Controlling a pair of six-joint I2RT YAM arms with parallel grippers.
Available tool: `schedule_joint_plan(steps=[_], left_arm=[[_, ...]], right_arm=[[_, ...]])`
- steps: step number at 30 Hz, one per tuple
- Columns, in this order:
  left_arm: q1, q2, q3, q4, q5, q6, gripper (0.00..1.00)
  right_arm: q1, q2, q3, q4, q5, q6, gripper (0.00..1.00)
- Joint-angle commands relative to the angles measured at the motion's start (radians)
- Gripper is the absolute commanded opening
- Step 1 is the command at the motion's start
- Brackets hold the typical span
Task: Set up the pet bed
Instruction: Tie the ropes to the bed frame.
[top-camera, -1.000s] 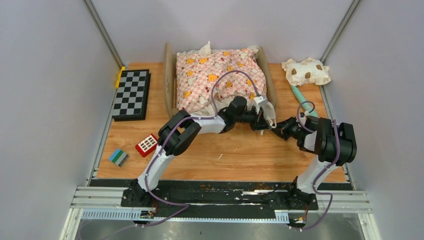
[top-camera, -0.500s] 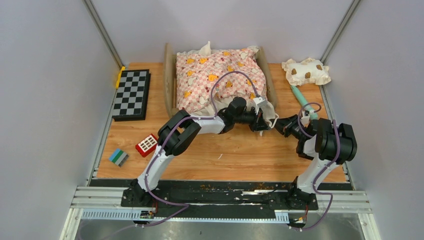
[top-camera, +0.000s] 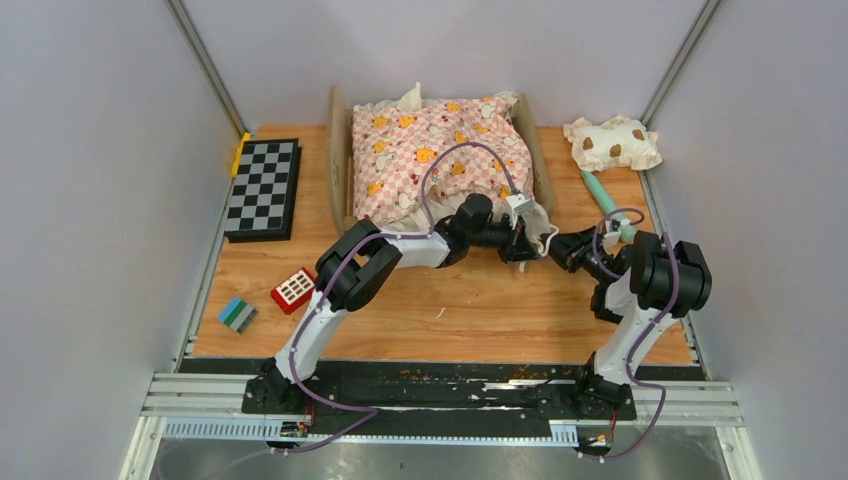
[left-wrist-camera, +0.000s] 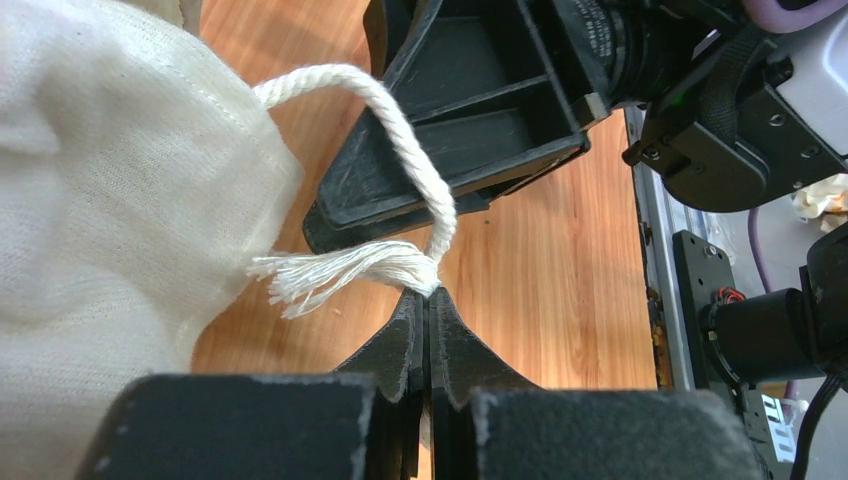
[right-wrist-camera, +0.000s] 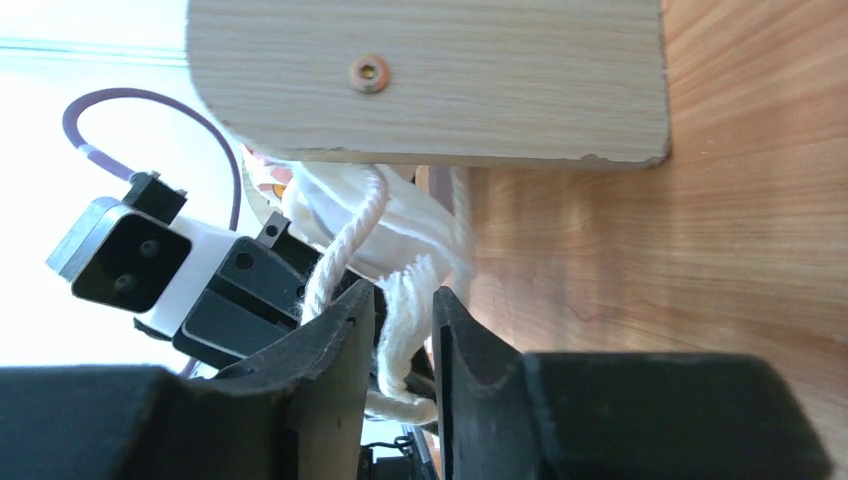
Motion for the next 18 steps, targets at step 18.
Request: schedule_joint_plan(steps=[18], left_arm=[[0.007, -0.027, 0.069, -0.023, 0.032, 0.001, 0.0]], right_arm=[[-0.005, -0.328, 0.015, -0.555, 0.038, -0.412, 0.43]])
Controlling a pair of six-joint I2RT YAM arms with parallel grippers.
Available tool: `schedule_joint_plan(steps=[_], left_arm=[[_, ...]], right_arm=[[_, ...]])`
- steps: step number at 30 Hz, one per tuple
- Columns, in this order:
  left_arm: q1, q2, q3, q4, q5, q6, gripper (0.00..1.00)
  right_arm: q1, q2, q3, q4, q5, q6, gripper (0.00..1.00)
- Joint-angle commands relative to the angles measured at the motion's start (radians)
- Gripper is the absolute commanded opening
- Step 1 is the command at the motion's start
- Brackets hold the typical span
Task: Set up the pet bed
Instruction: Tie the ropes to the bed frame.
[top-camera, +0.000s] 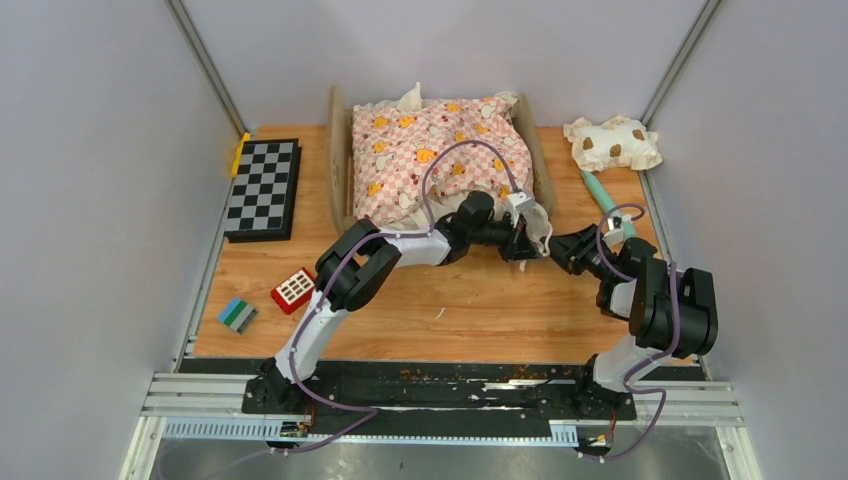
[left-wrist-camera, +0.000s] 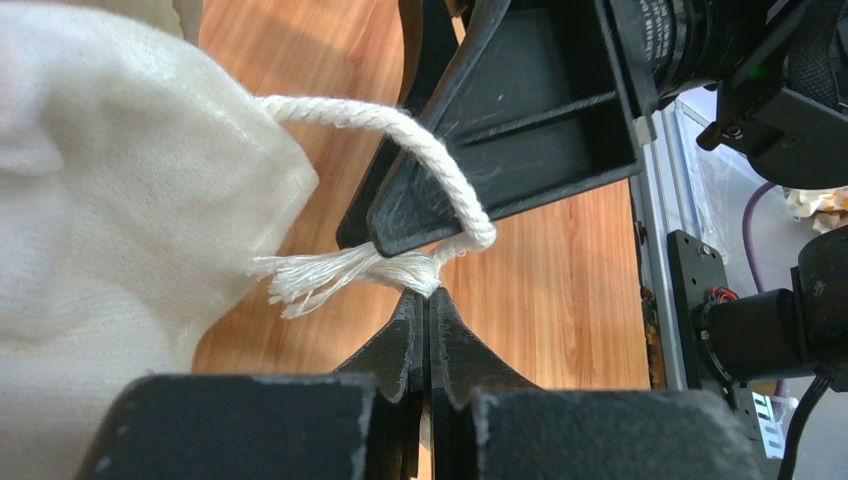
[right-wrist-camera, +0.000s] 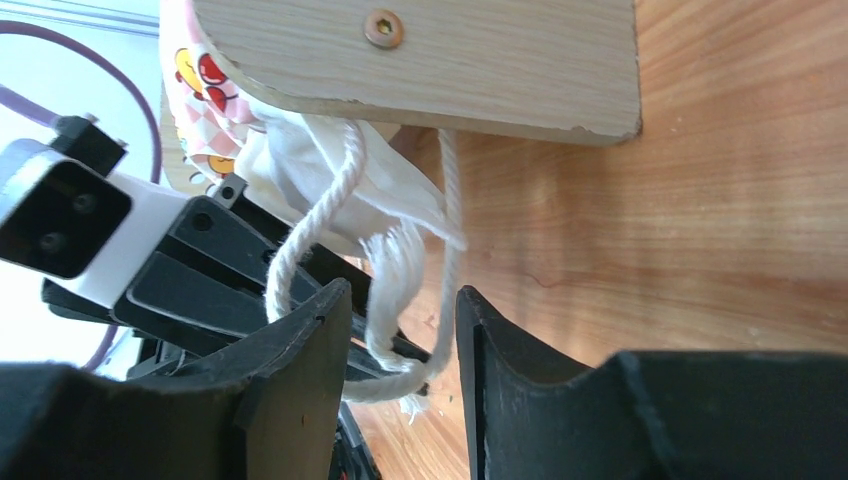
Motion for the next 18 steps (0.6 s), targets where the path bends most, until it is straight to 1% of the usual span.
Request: schedule_joint_plan(steps=[1, 11, 16, 18], left_arm=[[0.006, -0.025, 0.051, 0.018, 0.026, -0.002, 0.0], [0.006, -0.006, 0.071, -0.028, 0.049, 0.013, 0.0], [0.006, 0.003, 0.073, -0.033, 0.053, 0.013, 0.0], [0.006, 0.007, 0.081, -0.037, 0.056, 0.011, 0.0]], right_arm=[[-0.006, -0.035, 0.027, -0.103, 0.015, -0.1, 0.43], [0.004, -0.034, 0.034, -0.08, -0.004, -0.095, 0.44], [0.007, -0.035, 0.037, -0.074, -0.01, -0.09, 0.38], [0.008, -0.033, 0.036, -0.066, -0.017, -0.086, 0.37]])
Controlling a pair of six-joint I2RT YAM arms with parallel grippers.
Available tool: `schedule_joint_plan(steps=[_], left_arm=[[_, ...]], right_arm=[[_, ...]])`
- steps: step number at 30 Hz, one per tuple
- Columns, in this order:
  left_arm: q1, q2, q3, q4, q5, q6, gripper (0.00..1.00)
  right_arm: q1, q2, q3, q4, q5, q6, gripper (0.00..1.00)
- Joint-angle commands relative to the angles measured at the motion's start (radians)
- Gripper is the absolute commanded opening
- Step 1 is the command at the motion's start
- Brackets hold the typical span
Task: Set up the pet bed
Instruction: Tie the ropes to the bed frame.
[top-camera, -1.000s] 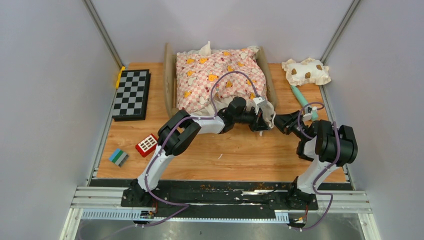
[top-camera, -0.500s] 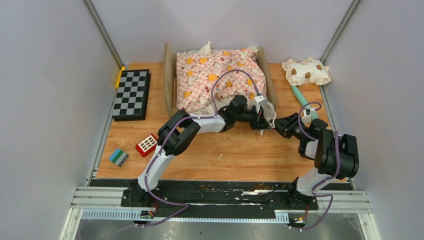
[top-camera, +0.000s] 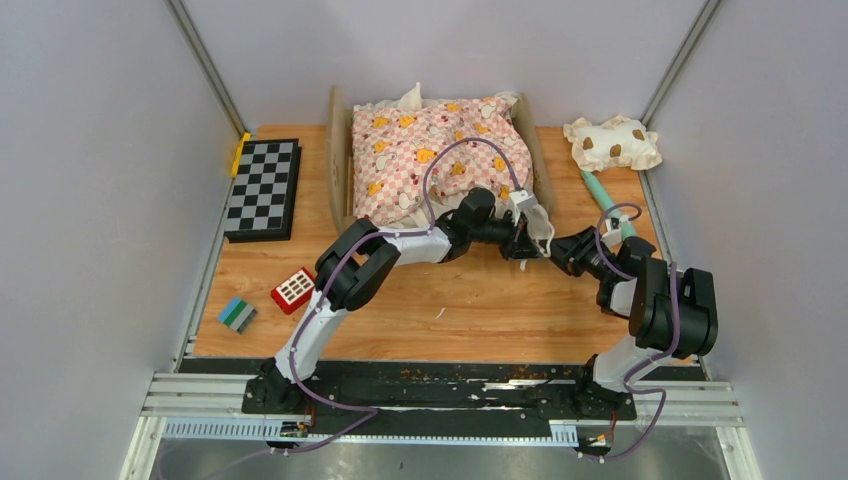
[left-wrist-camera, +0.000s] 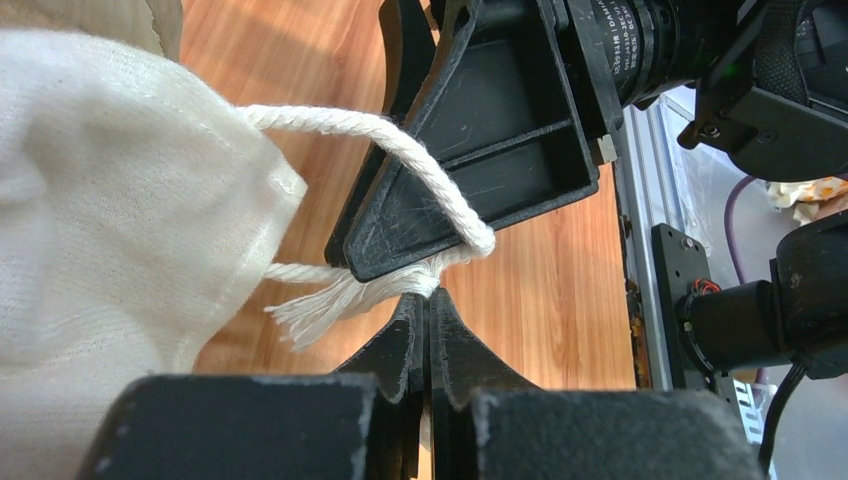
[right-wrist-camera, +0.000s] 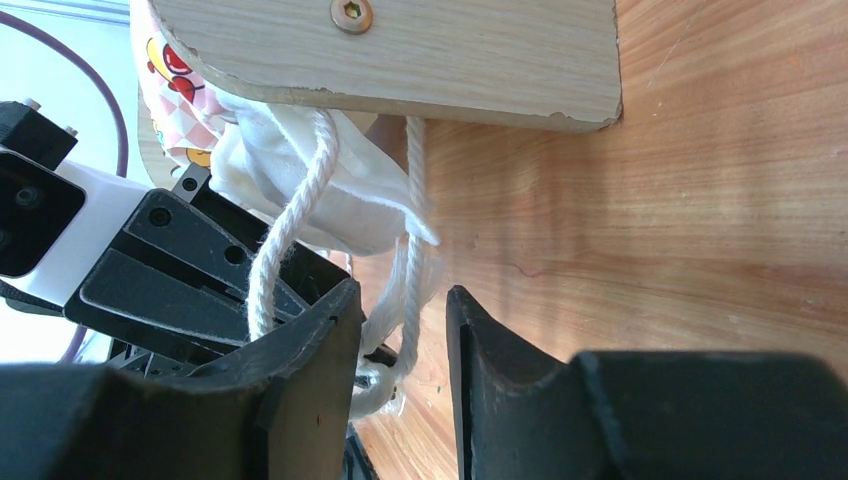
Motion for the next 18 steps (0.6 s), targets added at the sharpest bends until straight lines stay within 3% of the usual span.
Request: schedule_joint_plan(steps=[1, 10, 18], left_arm=[[0.002, 0.009, 0.05, 0.0, 0.023, 0.007, 0.0], [0.002, 0.026, 0.071, -0.022, 0.033, 0.007, 0.0], [0.003, 0.033, 0.075, -0.033, 0.036, 0.012, 0.0]], right_arm=[[0.007, -0.021, 0.023, 0.044, -0.02, -0.012, 0.37], [0.012, -0.02, 0.023, 0.071, -0.04, 0.002, 0.43], [0.02, -0.014, 0.028, 0.081, -0.051, 0.007, 0.31]])
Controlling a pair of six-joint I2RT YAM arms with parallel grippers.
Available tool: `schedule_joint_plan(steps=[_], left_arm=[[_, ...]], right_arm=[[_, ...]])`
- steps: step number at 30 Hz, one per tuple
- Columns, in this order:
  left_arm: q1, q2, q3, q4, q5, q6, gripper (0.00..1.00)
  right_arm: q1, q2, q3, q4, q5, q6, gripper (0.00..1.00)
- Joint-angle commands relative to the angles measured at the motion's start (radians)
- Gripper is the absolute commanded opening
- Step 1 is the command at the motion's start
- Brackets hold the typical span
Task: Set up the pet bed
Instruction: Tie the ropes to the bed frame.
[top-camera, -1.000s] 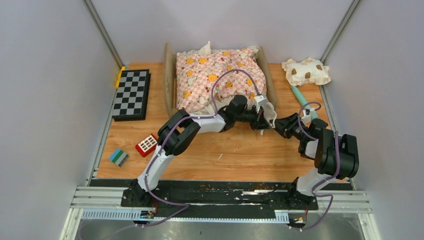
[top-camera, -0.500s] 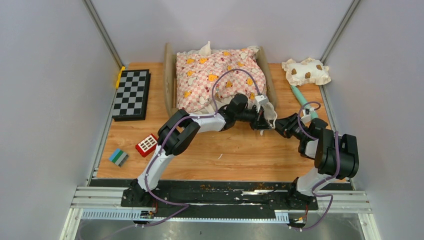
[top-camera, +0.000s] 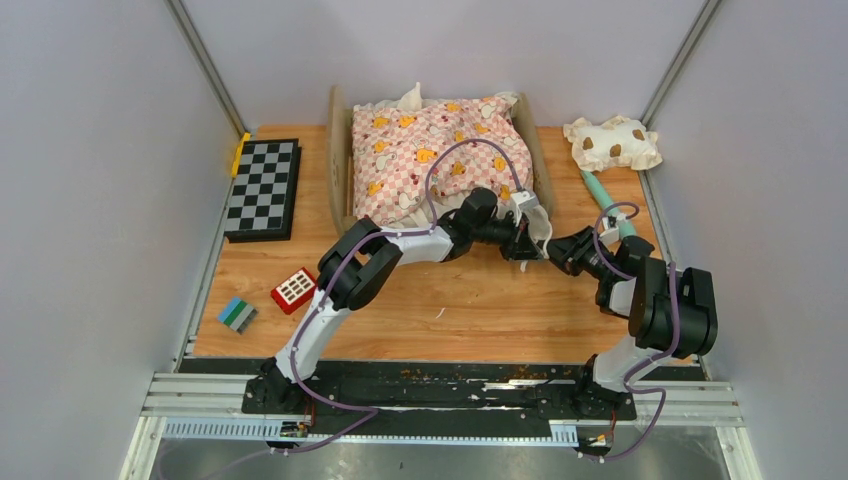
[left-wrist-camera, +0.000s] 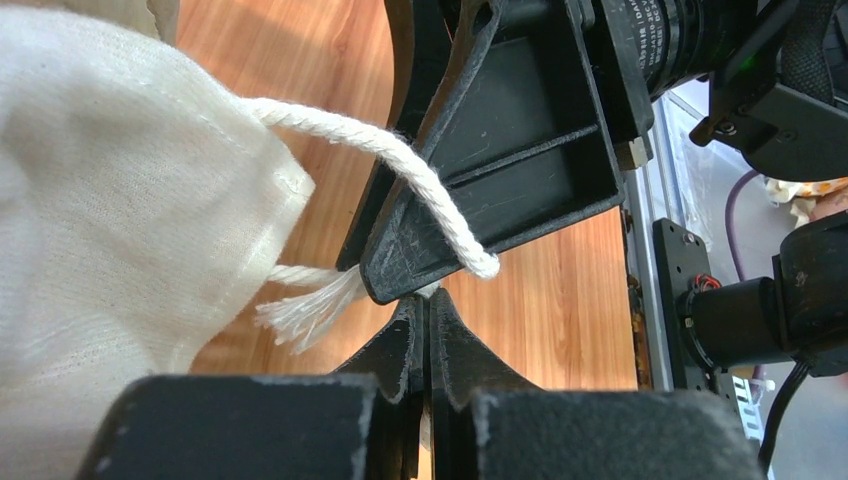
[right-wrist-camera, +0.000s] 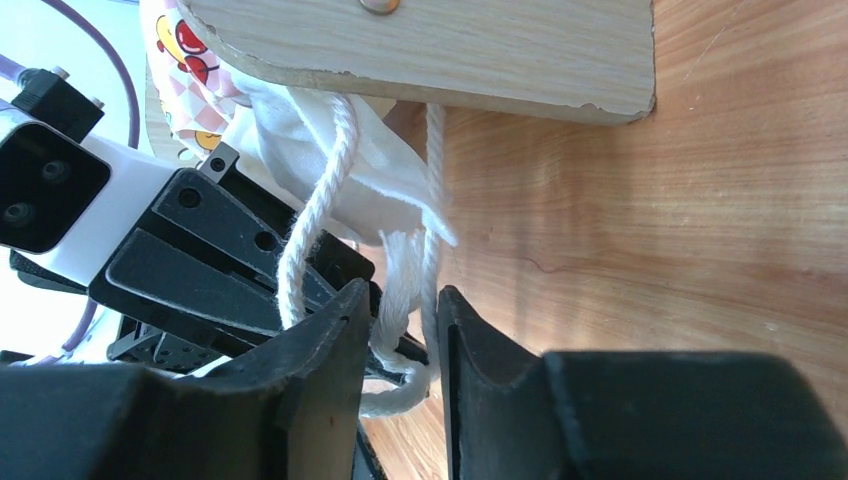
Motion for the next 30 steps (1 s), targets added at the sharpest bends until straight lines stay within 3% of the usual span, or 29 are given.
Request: schedule_joint_plan(steps=[1, 6, 11, 13, 21, 30], left_arm=[[0.003, 0.011, 0.044, 0.002, 0.022, 0.011, 0.0], [0.003, 0.012, 0.046, -0.002, 0.022, 0.014, 0.0], [0.003, 0.007, 0.042, -0.012, 0.019, 0.019, 0.0], [0.003, 0.007, 0.04, -0.017, 0.015, 0.021, 0.01], [0.004, -0.003, 0.013, -0.031, -0.002, 0.033, 0.24], [0.004, 0.007, 0.007, -0.029, -0.024, 0.033, 0.3]], right_arm=[[0.008, -0.012, 0.028, 0.065, -0.028, 0.005, 0.28], [0.009, -0.008, 0.026, 0.071, -0.031, 0.007, 0.11], [0.009, -0.019, 0.029, 0.03, -0.014, -0.013, 0.0], [0.009, -0.034, 0.034, -0.022, 0.009, -0.04, 0.0], [0.009, -0.16, 0.091, -0.407, 0.165, -0.228, 0.0], [0.009, -0.152, 0.098, -0.435, 0.165, -0.235, 0.0]])
